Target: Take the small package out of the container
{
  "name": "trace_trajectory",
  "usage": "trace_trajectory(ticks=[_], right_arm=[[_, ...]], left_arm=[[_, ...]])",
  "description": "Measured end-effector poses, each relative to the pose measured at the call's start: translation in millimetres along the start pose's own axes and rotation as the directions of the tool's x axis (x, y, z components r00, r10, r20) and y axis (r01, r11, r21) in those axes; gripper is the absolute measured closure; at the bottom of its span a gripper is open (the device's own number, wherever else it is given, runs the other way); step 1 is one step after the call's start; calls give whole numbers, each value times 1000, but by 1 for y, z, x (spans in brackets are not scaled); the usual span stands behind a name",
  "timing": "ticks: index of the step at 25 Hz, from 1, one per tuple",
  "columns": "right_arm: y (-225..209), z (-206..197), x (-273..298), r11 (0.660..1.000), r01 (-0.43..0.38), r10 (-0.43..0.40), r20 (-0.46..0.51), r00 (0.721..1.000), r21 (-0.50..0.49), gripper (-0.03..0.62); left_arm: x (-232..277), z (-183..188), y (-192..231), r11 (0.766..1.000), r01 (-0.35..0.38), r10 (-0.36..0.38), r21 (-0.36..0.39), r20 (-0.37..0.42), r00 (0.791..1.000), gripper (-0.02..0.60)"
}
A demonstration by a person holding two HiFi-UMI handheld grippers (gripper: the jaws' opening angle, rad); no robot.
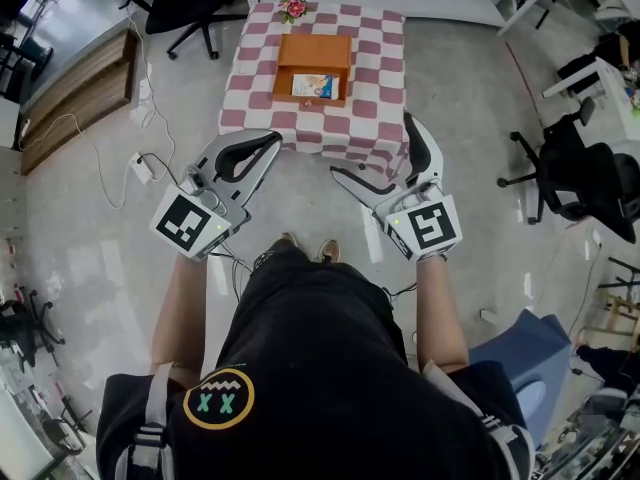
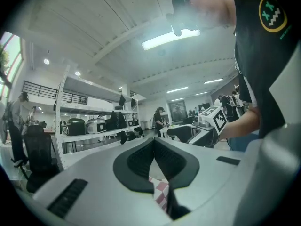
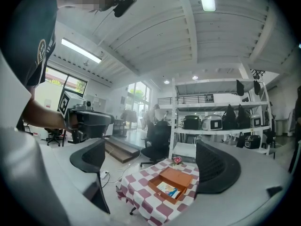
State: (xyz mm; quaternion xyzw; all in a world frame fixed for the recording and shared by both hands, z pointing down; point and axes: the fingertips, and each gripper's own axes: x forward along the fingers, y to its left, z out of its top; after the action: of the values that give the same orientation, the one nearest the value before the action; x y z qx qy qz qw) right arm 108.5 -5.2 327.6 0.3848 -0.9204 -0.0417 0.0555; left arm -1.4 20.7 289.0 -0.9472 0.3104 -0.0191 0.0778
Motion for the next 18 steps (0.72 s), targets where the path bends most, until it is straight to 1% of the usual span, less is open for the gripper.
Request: trace_trajectory(ticks=[3, 9, 10, 13, 16, 18], right_arm=[[-4, -7, -5, 1000, -4, 4, -8, 1000, 12, -3], [-19, -19, 5, 1000, 4, -4, -23, 1000, 23, -3], [-21, -21, 9, 1000, 6, -6, -28, 1000, 23, -3], [-28, -27, 25, 1000, 14, -13, -42, 999, 17, -3], [-40, -35, 46, 1000, 24, -23, -59, 998, 20, -3], [-50, -41, 63, 999, 32, -30, -74, 997, 28, -3]], left_arm=[[9, 2, -9, 999, -8, 7, -37, -11, 1000, 563], [21, -7, 2, 999, 0, -1, -33, -23, 1000, 563], [23, -9, 6, 999, 2, -2, -36, -22, 1000, 562], [26, -21, 24, 1000, 11, -12, -14, -26, 1000, 562], [37, -25, 45, 998, 16, -16, -54, -11, 1000, 563], [44, -30, 63, 998, 18, -19, -59, -11, 1000, 563]])
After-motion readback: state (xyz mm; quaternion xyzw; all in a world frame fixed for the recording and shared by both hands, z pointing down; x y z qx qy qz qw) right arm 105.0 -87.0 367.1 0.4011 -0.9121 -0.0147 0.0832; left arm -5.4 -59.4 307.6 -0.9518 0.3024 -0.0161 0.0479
